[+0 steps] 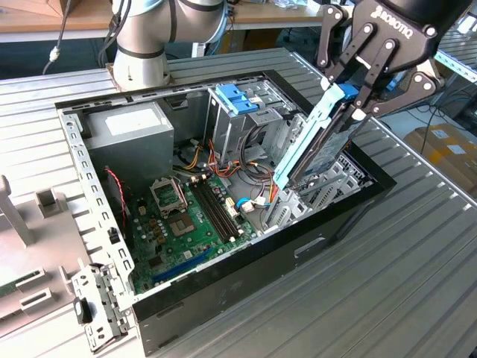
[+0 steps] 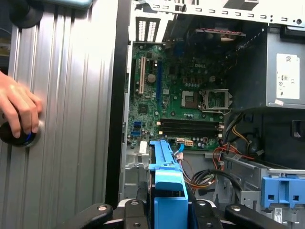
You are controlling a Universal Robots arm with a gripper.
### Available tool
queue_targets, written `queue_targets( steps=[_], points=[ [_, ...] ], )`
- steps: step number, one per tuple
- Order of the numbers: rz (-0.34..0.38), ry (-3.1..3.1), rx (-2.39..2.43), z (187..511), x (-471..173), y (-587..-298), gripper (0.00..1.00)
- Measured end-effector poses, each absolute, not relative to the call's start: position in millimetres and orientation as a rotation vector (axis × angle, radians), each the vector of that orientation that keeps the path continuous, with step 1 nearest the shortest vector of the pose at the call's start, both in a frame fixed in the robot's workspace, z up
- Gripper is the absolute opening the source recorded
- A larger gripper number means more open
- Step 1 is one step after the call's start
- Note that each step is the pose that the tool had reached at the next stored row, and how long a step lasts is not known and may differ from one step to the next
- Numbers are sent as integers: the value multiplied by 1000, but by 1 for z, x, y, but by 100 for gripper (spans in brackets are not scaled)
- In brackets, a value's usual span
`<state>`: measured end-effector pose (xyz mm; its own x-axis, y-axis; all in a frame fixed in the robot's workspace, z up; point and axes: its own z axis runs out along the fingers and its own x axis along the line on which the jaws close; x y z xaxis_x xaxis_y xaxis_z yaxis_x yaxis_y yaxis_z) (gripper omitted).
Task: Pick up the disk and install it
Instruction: 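Pick up the disk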
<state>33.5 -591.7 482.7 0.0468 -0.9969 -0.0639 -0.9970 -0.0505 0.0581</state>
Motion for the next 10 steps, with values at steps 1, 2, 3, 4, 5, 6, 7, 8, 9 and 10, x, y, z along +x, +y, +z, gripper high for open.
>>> queue_targets(
  steps=[1,2,3,4,5,6,7,8,9,10],
  points=[
    [136,2164,-2272,483,37,-593,37],
    [137,2164,-2272,483,40,-594,37],
    [137,2164,-2272,483,43,-595,37],
    [137,2164,-2272,483,46,-596,37],
    [138,2164,-2272,483,49,-597,37],
    [138,2164,-2272,483,51,-598,37],
    [139,2165,-2273,483,54,-598,37],
    [139,2165,-2273,483,56,-599,37],
    [140,2165,-2273,483,59,-599,37],
    [140,2165,-2273,483,62,-599,37]
  ],
)
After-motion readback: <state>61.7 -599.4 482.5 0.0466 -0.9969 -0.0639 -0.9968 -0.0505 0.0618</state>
